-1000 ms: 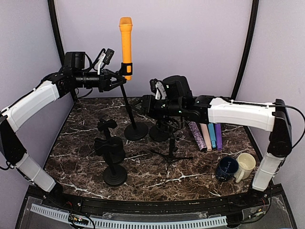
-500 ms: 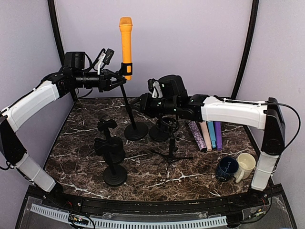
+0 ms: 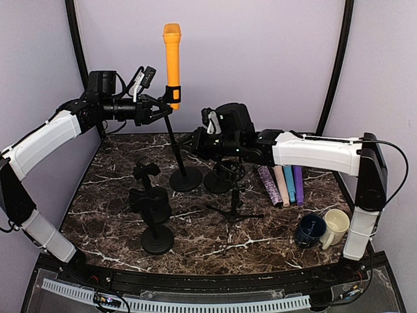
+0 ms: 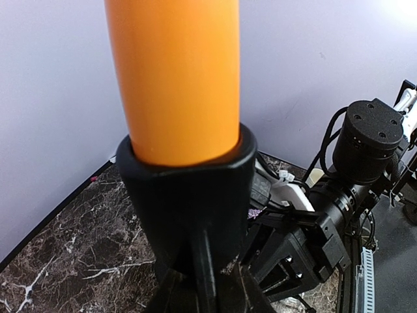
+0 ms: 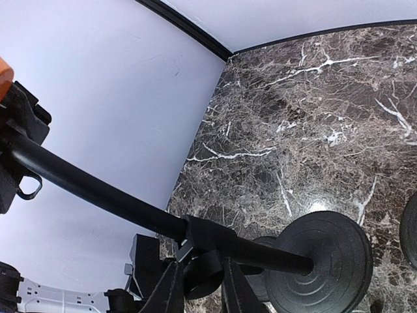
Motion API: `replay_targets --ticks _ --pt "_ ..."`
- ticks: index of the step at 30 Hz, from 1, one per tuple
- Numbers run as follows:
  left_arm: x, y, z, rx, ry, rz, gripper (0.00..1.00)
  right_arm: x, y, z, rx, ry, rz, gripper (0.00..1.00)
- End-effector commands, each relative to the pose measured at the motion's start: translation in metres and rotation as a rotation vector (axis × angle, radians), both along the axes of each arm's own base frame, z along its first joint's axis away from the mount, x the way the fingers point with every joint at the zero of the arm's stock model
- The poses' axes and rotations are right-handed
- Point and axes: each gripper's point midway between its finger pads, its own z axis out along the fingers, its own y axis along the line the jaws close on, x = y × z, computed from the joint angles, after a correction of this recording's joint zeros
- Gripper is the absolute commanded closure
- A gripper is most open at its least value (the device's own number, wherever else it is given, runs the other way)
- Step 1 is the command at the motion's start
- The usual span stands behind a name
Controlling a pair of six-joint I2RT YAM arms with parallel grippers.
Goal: Remove the microphone from the stand
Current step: Unscrew the knob on the stand of the microphone stand.
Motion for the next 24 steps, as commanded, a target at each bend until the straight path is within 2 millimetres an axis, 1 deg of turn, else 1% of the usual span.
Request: replay_targets --ticks 1,4,11,19,24 --pt "-0.022 0.003 0.051 -0.075 -0.148 -0.041 1.0 0.011 0.005 0.019 0.048 -0.054 -0.005 0.82" --pt "-0.022 0.003 0.052 -0.076 -0.15 -0.042 1.0 0.013 0.005 0.02 0.048 -0.057 -0.005 0.83" --pt "-0.023 0.003 0.052 -0.078 -0.15 -0.045 1.0 0.014 0.008 0.014 0.041 -0.045 0.001 0.82" --pt "-0.024 0.003 0.053 -0.078 -0.154 -0.046 1.0 0.017 0.009 0.009 0.043 -0.024 -0.004 0.79" --pt "-0.023 0.003 0.052 -0.077 -0.153 -0.046 1.0 0.017 0.009 0.007 0.045 -0.014 -0.004 0.78"
